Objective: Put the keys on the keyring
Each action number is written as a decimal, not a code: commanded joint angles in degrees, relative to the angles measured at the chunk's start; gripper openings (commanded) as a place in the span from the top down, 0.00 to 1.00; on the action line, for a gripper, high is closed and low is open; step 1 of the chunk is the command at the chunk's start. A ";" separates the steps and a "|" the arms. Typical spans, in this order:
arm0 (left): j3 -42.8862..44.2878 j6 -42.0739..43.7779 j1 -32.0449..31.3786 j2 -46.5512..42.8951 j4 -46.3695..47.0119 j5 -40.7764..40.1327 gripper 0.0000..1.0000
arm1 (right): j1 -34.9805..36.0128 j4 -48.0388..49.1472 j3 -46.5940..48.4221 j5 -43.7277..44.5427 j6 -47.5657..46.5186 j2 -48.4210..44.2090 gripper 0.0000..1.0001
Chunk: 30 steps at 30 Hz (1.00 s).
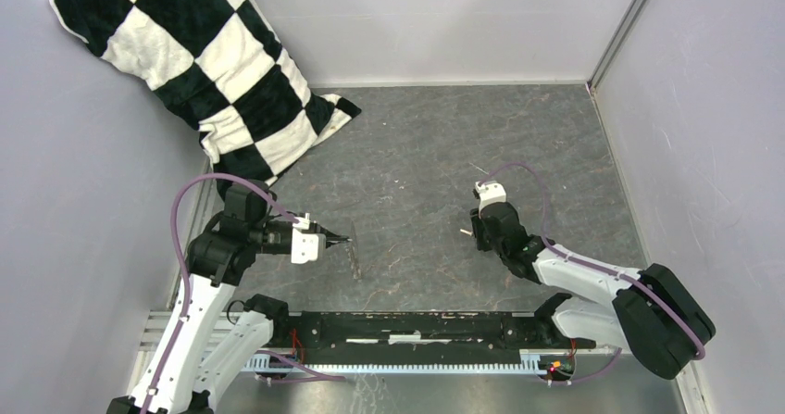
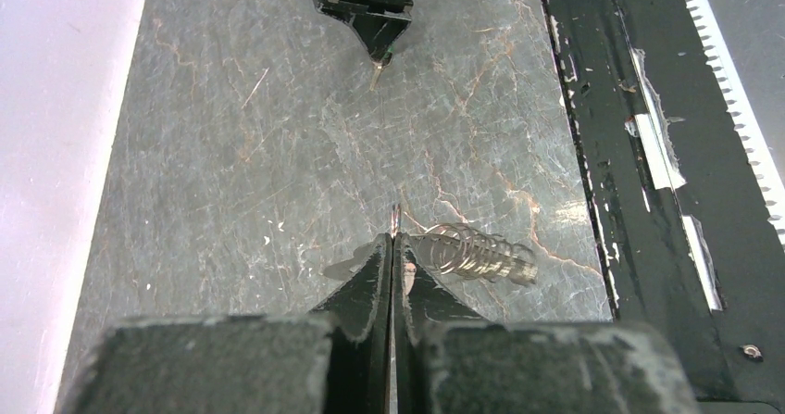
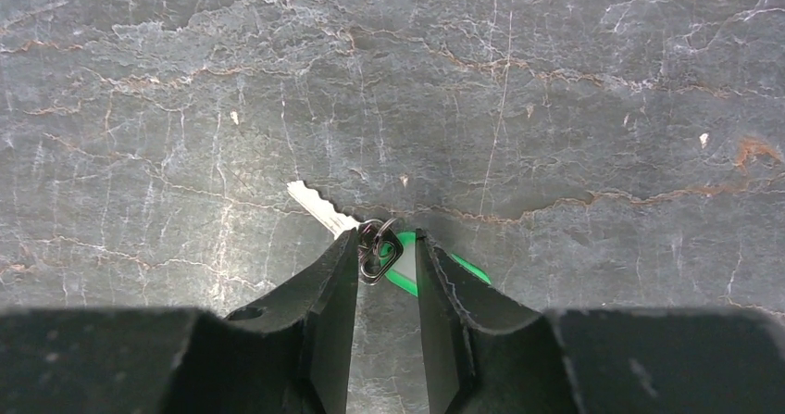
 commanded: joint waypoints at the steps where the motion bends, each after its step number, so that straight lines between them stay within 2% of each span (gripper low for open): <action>1: 1.77 -1.31 -0.06 -0.56 0.28 0.53 0.98 | -0.09 1.82 -0.15 -0.12 -1.08 1.02 0.65; 4: 1.86 -1.34 -0.10 -0.63 0.28 0.61 0.98 | -0.16 2.11 -0.19 0.06 -1.18 1.41 0.69; 10: 1.33 0.50 -0.08 -1.64 -0.78 0.72 0.98 | -0.13 2.20 0.45 -0.69 -2.61 1.41 0.89; 16: 2.48 1.19 -0.09 -1.16 -1.82 1.69 0.98 | -0.10 0.86 1.76 -0.48 -4.97 -0.47 0.99; 18: 2.71 1.00 -0.09 -0.92 -1.87 2.03 0.98 | -0.16 0.73 2.55 -2.28 -6.16 -2.08 0.99; 21: 2.54 0.89 -0.10 -0.97 -1.94 2.58 0.98 | -0.16 1.79 4.06 -10.38 -9.07 -5.55 0.99; 28: 2.07 1.32 -0.11 -1.06 -1.93 3.00 0.98 | 0.17 -0.13 10.03 -36.40 -16.49 -9.10 0.99; 30: 2.03 1.18 -0.09 -1.03 -1.93 3.28 0.98 | 0.66 -0.80 11.41 -40.64 -18.74 -9.56 0.99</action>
